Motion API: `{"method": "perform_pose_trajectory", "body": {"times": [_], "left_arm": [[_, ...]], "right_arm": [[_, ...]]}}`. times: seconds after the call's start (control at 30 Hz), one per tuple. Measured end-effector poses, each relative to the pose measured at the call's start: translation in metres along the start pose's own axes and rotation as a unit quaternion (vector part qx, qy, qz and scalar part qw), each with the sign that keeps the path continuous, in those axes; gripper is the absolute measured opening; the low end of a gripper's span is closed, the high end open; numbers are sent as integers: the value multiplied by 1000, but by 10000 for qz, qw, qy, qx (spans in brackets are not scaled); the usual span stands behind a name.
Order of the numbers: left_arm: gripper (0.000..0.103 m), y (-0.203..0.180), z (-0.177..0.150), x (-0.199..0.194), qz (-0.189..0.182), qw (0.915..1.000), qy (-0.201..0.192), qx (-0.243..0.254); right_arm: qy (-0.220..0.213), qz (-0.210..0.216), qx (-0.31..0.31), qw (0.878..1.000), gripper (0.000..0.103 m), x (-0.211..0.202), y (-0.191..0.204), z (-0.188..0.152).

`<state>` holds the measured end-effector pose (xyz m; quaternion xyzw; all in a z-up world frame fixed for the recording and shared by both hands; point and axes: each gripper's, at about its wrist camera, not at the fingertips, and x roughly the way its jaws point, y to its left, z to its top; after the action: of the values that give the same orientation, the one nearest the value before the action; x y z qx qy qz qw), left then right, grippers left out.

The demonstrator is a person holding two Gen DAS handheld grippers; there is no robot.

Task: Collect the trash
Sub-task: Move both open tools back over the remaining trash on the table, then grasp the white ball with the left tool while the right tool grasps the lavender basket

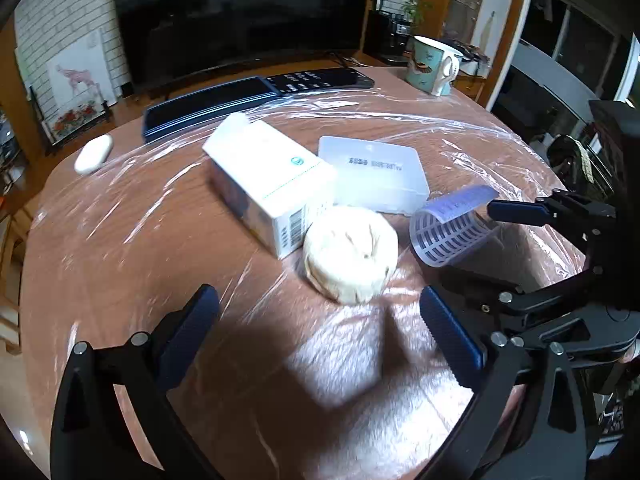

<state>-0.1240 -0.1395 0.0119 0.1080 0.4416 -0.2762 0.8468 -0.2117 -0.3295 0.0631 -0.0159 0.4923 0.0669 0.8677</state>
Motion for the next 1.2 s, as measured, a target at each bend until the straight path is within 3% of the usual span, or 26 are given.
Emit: {"method": "perform_pose_trajectory", "body": {"times": [0.23, 0.67, 0.87, 0.93, 0.97, 1.2], "left_arm": [[92, 3, 10, 14, -361, 9989, 186, -230], [88, -6, 23, 26, -471, 9979, 394, -219], [69, -5, 27, 27, -261, 9986, 388, -246], [55, -7, 27, 26, -186, 9989, 397, -183], [52, -8, 28, 26, -192, 9989, 401, -171], [52, -17, 21, 22, -114, 9992, 353, -166]], "right_arm": [[149, 175, -169, 9996, 75, 8, -6, 9], [200, 469, -776, 9957, 75, 16, -20, 22], [183, 548, -963, 9937, 72, 18, -19, 26], [148, 558, -1008, 9932, 64, 16, -17, 27], [139, 573, -1021, 9930, 55, 16, -16, 28], [96, 752, -750, 9943, 36, 11, -21, 25]]}}
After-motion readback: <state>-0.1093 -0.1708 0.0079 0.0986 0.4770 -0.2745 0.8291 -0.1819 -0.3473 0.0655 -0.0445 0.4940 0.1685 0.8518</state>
